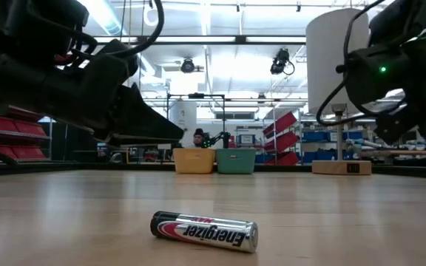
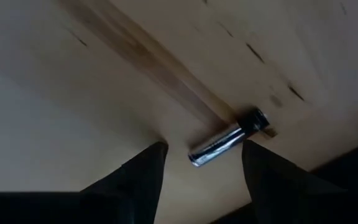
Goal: Sort batteries
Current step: Put the silver battery into the yellow bin
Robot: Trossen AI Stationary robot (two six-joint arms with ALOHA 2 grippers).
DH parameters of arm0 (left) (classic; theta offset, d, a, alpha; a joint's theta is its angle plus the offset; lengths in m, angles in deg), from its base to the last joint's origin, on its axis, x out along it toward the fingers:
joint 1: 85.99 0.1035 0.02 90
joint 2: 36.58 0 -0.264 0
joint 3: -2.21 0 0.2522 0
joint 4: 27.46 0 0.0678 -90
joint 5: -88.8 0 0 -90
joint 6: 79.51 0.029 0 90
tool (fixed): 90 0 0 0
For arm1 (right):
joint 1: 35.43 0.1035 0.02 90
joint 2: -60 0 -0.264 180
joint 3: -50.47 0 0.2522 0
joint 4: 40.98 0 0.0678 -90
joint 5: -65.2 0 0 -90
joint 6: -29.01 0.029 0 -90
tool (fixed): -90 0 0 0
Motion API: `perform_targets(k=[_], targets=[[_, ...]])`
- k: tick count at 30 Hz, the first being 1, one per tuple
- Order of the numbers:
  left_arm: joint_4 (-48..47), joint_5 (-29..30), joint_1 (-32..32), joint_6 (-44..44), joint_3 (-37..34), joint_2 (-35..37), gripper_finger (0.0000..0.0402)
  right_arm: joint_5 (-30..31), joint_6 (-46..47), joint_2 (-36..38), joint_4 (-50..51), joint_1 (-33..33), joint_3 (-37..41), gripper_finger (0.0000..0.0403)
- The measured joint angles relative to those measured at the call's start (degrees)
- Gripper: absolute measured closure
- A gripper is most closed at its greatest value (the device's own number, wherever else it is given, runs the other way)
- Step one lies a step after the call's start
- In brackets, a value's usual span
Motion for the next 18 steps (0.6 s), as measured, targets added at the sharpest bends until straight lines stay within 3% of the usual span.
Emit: perform_targets(k=[5,13,18], targets=[[0.3,0.0,0.9,-0.1,0.0,0.0,0.0218,-0.8,-0.7,0.3,-1.0,-2.1,0.9,0.0228],[0.5,0.0,0.9,-0.3,0.0,0.0,0.0218,0.8,-9.4,2.1,-2.3,-4.2,1.2,0.0384],[0.5,0.0,0.9,-0.3,0.0,0.0,0.0218,2.1,-11.0,2.1,-2.6,-5.5,1.1,0.0374]])
